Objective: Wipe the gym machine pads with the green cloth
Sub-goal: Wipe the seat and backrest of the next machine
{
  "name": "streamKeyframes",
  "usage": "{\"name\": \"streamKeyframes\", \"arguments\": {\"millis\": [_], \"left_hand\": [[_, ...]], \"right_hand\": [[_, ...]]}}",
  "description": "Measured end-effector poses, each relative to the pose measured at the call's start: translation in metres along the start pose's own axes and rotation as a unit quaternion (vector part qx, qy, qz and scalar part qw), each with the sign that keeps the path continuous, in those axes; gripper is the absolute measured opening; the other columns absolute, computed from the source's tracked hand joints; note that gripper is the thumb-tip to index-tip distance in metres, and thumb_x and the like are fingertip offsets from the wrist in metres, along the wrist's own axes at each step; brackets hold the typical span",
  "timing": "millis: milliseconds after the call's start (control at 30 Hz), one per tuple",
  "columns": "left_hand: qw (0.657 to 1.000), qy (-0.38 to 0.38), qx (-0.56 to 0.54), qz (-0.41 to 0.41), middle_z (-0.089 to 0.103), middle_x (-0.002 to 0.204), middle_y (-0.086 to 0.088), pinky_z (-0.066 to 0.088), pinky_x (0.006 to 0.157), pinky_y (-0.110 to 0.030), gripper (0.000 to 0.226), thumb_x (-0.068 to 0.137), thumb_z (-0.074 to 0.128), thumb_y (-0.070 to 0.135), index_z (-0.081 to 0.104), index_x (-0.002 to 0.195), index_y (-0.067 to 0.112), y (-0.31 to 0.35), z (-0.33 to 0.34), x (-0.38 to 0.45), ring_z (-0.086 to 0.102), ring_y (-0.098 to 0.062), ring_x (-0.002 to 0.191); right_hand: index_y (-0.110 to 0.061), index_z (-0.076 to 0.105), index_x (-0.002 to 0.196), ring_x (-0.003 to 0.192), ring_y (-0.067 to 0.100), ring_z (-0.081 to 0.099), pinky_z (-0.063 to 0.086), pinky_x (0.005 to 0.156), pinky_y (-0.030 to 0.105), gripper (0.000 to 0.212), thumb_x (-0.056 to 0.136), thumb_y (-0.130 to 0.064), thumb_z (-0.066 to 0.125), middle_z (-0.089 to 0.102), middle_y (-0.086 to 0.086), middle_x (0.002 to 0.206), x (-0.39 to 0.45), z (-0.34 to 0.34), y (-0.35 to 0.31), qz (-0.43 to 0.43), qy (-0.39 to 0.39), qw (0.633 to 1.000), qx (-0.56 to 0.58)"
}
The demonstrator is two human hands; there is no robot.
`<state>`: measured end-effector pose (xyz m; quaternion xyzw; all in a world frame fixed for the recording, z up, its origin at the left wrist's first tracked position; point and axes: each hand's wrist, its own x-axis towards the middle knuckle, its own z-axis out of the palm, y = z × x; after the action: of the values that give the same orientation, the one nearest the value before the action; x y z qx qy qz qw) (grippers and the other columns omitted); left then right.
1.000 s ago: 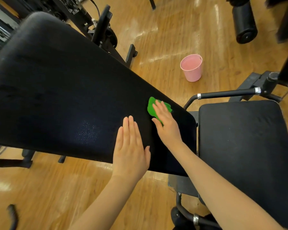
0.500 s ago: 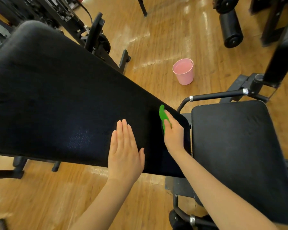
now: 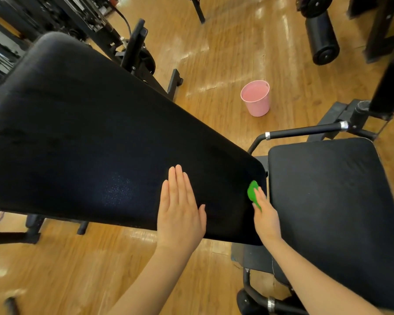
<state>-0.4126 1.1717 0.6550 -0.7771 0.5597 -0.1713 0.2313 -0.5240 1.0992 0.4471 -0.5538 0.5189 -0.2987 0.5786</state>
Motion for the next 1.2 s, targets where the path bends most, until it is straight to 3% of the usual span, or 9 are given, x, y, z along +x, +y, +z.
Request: {"name": "streamKeyframes", "arguments": {"millis": [167, 367, 467, 600, 867, 1033, 1200], "left_hand": [[1.0, -0.003, 0.005, 0.001, -0.011, 0.151, -0.027, -0.003, 0.115, -0.046, 0.076, 0.098, 0.02, 0.047, -0.004, 0.145, -0.008, -0.002, 0.0, -0.001, -0.001, -0.038, 0.147], [0.999, -0.036, 0.007, 0.02, -0.029, 0.145, -0.029, -0.014, 0.111, -0.046, 0.076, 0.102, 0.012, 0.047, -0.023, 0.139, -0.008, -0.003, -0.006, -0.005, -0.017, -0.04, 0.144], [0.999, -0.04, 0.013, 0.026, -0.021, 0.152, -0.029, -0.015, 0.111, -0.046, 0.075, 0.102, 0.013, 0.047, -0.023, 0.139, -0.008, -0.001, -0.007, -0.006, -0.017, -0.04, 0.144], [0.998, -0.048, 0.012, 0.046, -0.016, 0.155, -0.03, -0.012, 0.114, -0.046, 0.075, 0.103, 0.014, 0.047, -0.021, 0.138, -0.009, 0.0, -0.003, -0.012, -0.015, -0.04, 0.145], [0.992, -0.058, 0.044, 0.105, -0.014, 0.156, -0.028, -0.005, 0.118, -0.047, 0.07, 0.104, 0.014, 0.044, -0.02, 0.135, -0.009, -0.007, 0.0, -0.027, -0.014, -0.039, 0.146], [0.984, -0.019, 0.064, 0.163, -0.015, 0.157, -0.024, -0.009, 0.116, -0.045, 0.069, 0.105, 0.016, 0.043, -0.019, 0.14, -0.005, -0.028, 0.01, -0.059, -0.015, -0.037, 0.146], [0.978, 0.029, 0.041, 0.203, -0.014, 0.159, -0.021, -0.018, 0.106, -0.045, 0.068, 0.105, 0.019, 0.042, -0.011, 0.149, 0.0, -0.048, 0.022, -0.079, -0.017, -0.035, 0.146]], "right_hand": [[-0.011, 0.035, 0.141, 0.135, 0.02, 0.036, 0.024, 0.111, 0.028, 0.049, 0.094, -0.001, 0.046, 0.036, 0.003, 0.147, -0.013, 0.006, 0.004, 0.041, 0.022, 0.999, -0.006], [-0.009, 0.036, 0.139, 0.134, 0.022, 0.036, 0.025, 0.112, 0.032, 0.047, 0.094, 0.001, 0.046, 0.036, 0.006, 0.146, -0.032, 0.018, -0.01, 0.052, 0.053, 0.997, -0.001], [-0.01, 0.036, 0.14, 0.134, 0.022, 0.037, 0.027, 0.112, 0.034, 0.048, 0.094, 0.001, 0.047, 0.036, 0.006, 0.147, -0.05, 0.021, -0.016, 0.043, 0.051, 0.998, 0.003], [-0.015, 0.032, 0.14, 0.136, 0.011, 0.027, 0.02, 0.11, 0.023, 0.051, 0.094, 0.001, 0.046, 0.032, -0.002, 0.148, -0.068, 0.021, -0.026, 0.027, 0.021, 0.999, 0.018], [-0.015, 0.038, 0.14, 0.138, 0.013, 0.027, 0.017, 0.11, 0.019, 0.047, 0.095, -0.002, 0.045, 0.036, 0.0, 0.147, -0.073, 0.034, -0.07, -0.027, 0.028, 0.999, 0.026], [-0.018, 0.037, 0.141, 0.138, 0.013, 0.029, 0.024, 0.114, 0.032, 0.048, 0.096, -0.004, 0.045, 0.037, 0.0, 0.147, -0.105, 0.053, -0.082, -0.032, 0.044, 0.998, 0.03], [-0.018, 0.039, 0.141, 0.132, 0.016, 0.039, 0.028, 0.107, 0.023, 0.044, 0.097, -0.009, 0.044, 0.042, 0.002, 0.145, -0.127, 0.058, -0.103, -0.034, 0.068, 0.997, -0.024]]}}
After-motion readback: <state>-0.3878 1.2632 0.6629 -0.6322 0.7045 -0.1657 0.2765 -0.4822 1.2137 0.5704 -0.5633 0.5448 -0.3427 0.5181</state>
